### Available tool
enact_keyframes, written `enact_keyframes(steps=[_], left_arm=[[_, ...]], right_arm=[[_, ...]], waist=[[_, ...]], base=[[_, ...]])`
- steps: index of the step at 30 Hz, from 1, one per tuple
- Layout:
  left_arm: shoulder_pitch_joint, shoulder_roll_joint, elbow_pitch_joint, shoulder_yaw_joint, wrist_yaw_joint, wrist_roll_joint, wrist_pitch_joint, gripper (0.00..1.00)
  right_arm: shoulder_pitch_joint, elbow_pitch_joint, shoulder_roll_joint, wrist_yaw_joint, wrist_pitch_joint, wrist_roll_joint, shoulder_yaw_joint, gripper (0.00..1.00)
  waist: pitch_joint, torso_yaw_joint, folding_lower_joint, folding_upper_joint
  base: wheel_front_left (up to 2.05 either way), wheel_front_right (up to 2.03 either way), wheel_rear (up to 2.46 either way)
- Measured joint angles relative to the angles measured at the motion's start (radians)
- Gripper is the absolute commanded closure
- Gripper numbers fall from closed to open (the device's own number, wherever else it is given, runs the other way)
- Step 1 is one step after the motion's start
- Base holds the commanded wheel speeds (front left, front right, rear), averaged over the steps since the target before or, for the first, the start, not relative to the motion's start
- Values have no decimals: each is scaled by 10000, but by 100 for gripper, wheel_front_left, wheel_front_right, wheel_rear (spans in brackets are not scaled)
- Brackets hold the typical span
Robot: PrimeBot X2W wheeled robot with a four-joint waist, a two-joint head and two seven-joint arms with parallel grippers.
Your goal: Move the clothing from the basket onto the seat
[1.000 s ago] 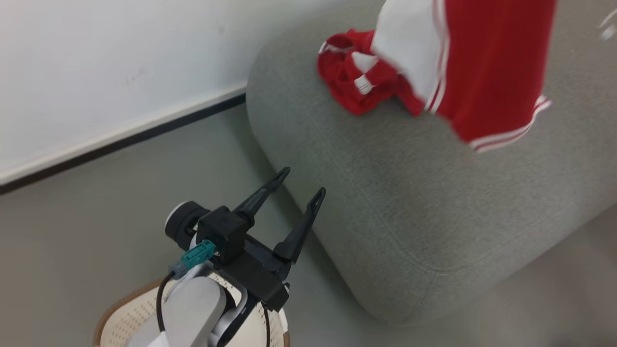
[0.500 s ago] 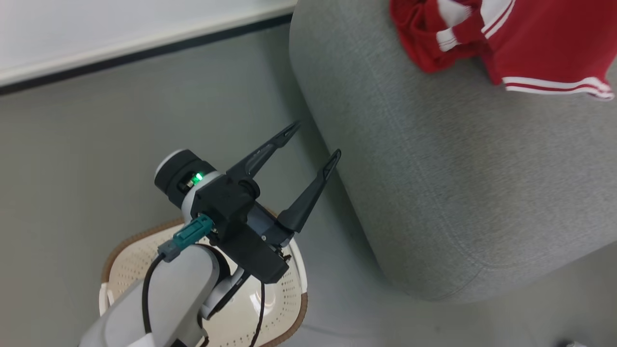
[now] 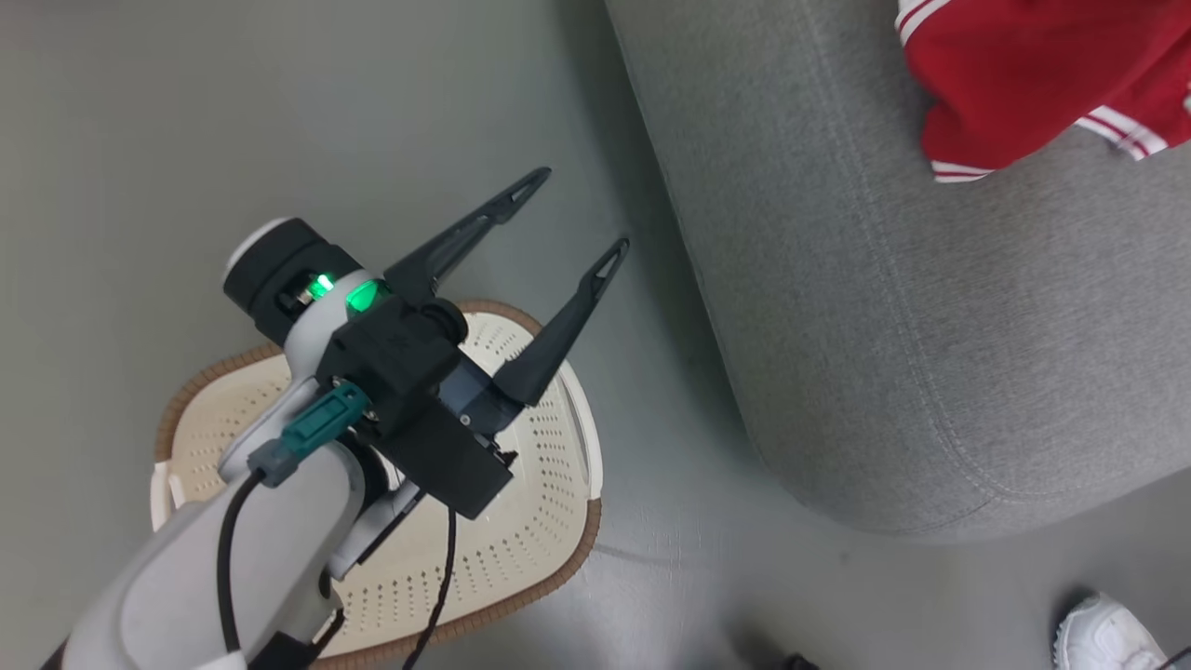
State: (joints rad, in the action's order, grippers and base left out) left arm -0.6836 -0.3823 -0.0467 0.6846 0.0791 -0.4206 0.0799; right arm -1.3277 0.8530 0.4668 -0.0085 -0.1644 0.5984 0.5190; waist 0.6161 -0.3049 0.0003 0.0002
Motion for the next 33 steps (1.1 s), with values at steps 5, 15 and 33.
enact_keyframes(steps=[5, 15, 33], left_arm=[[-156, -136, 0, -21, 2, 15, -98, 0], [-86, -422, 79, -190, -6, 15, -153, 0], [944, -125, 1273, -569, -387, -629, 502, 0]], right_arm=[[345, 571, -293, -23, -309, 29, 12, 100], [616, 1060, -905, 90, -731, 132, 81, 0], [2339, 857, -1381, 570, -849, -449, 696, 0]], waist=[[598, -84, 0, 0], [809, -489, -3, 0], [-785, -1100, -4, -2]], base=[[0, 0, 0], [0, 0, 0], [0, 0, 0]])
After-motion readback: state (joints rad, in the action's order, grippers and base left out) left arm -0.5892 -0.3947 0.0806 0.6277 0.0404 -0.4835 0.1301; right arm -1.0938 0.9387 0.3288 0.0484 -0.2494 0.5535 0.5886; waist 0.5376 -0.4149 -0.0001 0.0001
